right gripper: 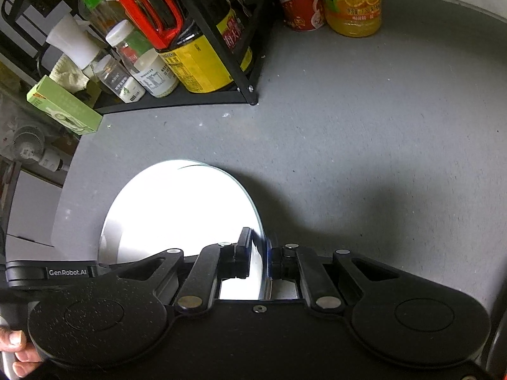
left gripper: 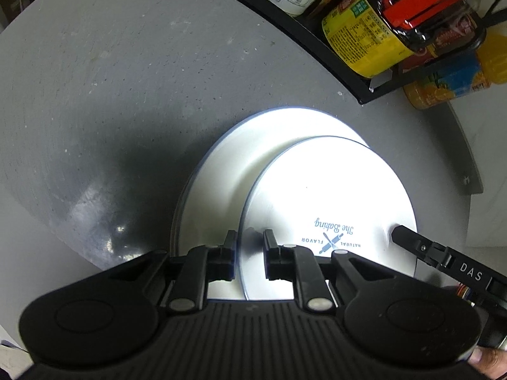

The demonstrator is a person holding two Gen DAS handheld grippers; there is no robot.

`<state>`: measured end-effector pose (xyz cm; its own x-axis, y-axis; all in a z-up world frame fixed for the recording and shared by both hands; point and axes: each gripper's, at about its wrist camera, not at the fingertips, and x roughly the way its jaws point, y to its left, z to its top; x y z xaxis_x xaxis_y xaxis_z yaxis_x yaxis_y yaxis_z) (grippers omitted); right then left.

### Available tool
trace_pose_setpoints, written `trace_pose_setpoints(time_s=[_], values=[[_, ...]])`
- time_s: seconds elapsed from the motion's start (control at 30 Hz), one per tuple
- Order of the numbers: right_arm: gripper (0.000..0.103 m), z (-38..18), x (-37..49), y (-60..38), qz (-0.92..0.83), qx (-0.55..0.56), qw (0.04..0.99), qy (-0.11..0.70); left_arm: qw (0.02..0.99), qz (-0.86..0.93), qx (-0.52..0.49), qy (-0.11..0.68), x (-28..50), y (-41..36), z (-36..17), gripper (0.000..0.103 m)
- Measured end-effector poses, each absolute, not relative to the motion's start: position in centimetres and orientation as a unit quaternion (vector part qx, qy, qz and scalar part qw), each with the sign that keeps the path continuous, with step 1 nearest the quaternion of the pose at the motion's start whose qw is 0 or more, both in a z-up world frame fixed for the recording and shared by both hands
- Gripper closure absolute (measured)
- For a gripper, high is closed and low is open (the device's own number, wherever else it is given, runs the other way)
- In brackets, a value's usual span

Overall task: Organize plates and bowls
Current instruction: 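Lower the 'BAKERY' plate onto the stack and open both grippers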

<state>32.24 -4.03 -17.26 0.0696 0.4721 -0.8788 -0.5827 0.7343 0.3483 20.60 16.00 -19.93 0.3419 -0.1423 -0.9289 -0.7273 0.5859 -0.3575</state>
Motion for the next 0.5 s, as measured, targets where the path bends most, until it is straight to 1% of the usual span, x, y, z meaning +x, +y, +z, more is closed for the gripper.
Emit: trace_pose_setpoints(time_s=[0.17,0.4,0.43,0.47,0.5], values=[[0.093,-17.4,32.2,-4.1,0.363,-0.045,0.733,0.573,0.715,0.207,-0.378,0.551,20.9,15.5,-19.5,0.089],[0.093,-17.4,32.1,-3.8,0.358,-0.048,0.737,0.571,0.722,0.213,-0.351,0.557,20.7,15.7,-17.5,0.088],[0.092,-17.3,32.0,-3.8,0.357,-0.049,0.738,0.57,0.724,0.217,-0.346,0.556,20.7,15.7,-17.1,0.083],[0.092,-17.3,32.0,-3.7,0.357,-0.051,0.739,0.569,0.728,0.223,-0.34,0.553,20.6,15.8,-16.6,0.075],[0.092,-17.3,32.0,-3.6,0.357,-0.054,0.74,0.568,0.731,0.228,-0.334,0.549,20.4,15.9,-16.2,0.072]])
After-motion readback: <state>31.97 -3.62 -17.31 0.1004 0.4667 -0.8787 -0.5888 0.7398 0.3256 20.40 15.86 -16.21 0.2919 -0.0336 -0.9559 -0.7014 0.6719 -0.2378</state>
